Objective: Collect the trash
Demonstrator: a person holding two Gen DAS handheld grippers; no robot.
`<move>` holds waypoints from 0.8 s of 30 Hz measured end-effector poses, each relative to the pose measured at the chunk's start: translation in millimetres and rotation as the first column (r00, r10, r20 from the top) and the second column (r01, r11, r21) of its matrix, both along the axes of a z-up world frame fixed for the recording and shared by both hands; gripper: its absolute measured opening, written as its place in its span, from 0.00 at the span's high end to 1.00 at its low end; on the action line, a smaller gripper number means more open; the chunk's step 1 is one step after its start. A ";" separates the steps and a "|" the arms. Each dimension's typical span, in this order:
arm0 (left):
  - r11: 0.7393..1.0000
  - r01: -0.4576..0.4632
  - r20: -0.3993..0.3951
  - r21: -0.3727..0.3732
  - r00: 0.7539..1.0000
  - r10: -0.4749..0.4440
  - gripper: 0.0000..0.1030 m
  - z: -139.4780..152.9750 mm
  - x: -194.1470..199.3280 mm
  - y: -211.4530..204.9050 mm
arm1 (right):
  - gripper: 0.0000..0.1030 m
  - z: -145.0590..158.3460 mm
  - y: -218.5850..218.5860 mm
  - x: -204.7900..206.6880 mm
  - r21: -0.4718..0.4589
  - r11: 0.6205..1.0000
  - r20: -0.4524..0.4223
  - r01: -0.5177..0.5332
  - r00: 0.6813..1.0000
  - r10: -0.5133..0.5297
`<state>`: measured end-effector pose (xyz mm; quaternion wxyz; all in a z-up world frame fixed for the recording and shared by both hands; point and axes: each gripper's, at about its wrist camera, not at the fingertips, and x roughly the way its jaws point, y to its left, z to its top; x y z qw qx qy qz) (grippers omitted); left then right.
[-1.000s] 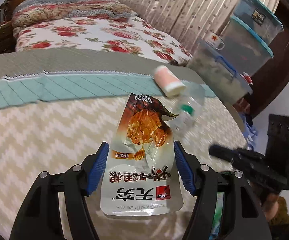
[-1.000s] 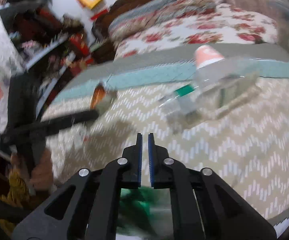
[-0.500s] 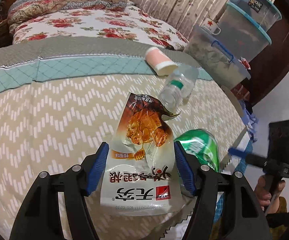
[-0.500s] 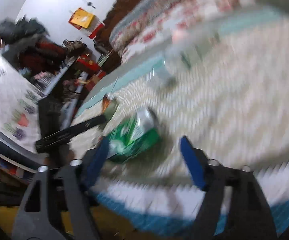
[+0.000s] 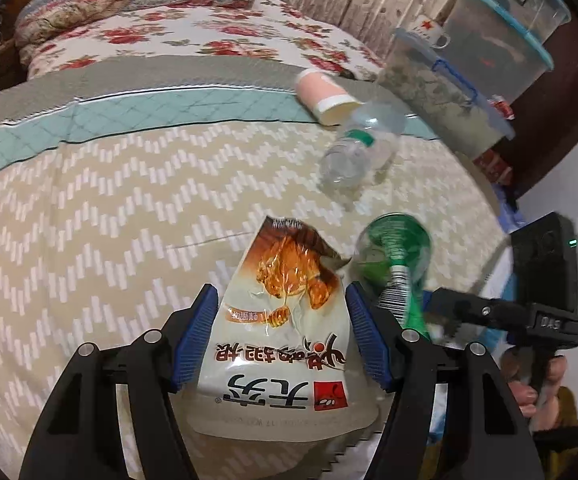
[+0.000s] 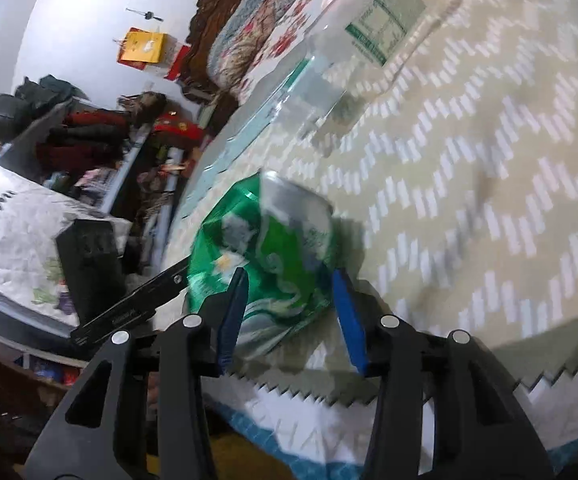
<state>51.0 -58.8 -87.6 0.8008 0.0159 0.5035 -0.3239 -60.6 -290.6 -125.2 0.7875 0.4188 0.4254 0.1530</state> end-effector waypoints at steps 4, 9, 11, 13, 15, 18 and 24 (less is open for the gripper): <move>1.000 0.013 -0.025 0.013 1.000 -0.013 0.39 -8.5 -2.0 -4.2 | 0.39 9.7 12.4 3.6 -0.049 0.998 0.028 -0.034 0.999 0.036; 0.999 0.020 0.003 0.027 1.000 -0.020 0.40 -9.8 -8.8 -6.8 | 0.36 13.1 18.0 9.2 -0.049 0.998 0.036 -0.042 0.998 0.044; 0.999 0.008 0.017 0.044 1.000 -0.008 0.40 -9.1 -10.5 -6.7 | 0.34 18.0 25.1 15.7 -0.096 0.994 0.047 -0.047 0.998 0.051; 0.995 -0.022 0.057 0.094 0.998 0.017 0.41 -9.7 -13.6 -4.8 | 0.28 20.9 30.0 18.8 -0.119 0.991 0.051 -0.059 0.997 0.065; 0.993 -0.038 0.084 0.114 0.996 0.028 0.42 -8.6 -16.7 -0.8 | 0.24 20.3 32.1 18.9 -0.121 0.991 0.043 -0.059 0.997 0.065; 0.991 -0.061 0.112 0.119 0.993 0.048 0.42 -4.9 -19.5 9.3 | 0.17 23.4 36.6 14.9 -0.165 0.985 0.053 -0.054 0.997 0.064; 0.999 -0.051 0.039 0.002 0.998 0.051 0.42 2.5 -15.5 30.3 | 0.15 17.7 47.6 14.2 -0.188 0.978 0.042 -0.086 0.995 0.095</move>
